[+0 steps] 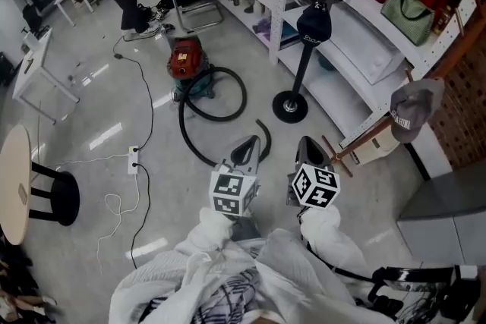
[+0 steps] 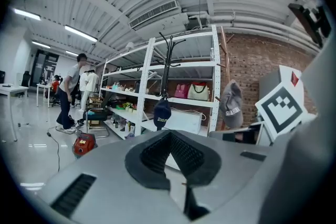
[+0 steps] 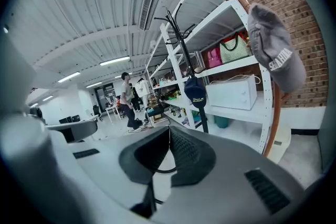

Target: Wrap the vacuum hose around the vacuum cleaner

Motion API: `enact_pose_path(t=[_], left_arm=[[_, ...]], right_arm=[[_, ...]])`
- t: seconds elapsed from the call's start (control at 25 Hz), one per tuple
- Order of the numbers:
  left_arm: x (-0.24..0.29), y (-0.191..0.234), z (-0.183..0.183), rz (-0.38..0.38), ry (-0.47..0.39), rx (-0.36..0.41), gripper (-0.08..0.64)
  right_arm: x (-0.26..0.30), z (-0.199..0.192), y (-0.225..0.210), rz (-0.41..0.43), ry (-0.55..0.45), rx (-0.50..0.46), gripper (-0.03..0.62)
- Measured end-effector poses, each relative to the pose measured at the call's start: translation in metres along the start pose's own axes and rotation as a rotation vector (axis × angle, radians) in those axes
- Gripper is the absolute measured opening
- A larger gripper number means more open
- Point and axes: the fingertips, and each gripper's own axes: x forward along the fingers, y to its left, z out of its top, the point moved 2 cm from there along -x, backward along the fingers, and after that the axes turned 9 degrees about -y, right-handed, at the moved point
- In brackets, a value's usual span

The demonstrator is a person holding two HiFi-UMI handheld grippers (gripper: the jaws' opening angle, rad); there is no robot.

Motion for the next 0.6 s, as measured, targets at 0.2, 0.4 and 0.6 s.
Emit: enact_pose_path(t=[0.2,0.4,0.6], left_arm=[[0.048,0.05,0.011,0.015,0.021,0.001,0.0],[0.091,0.097,-0.016,0.062,0.053,-0.006,0.0],[0.132,0.122,-0.06,0.128,0.126,-0.068,0.0]], right_arm=[[0.079,0.007,0.009,0.01,0.013,0.01,0.014],[0.146,-0.007,0.01,0.034,0.065,0.006,0.014],[0.201,-0.057,-0.014,0.037,0.195,0.017,0.014]])
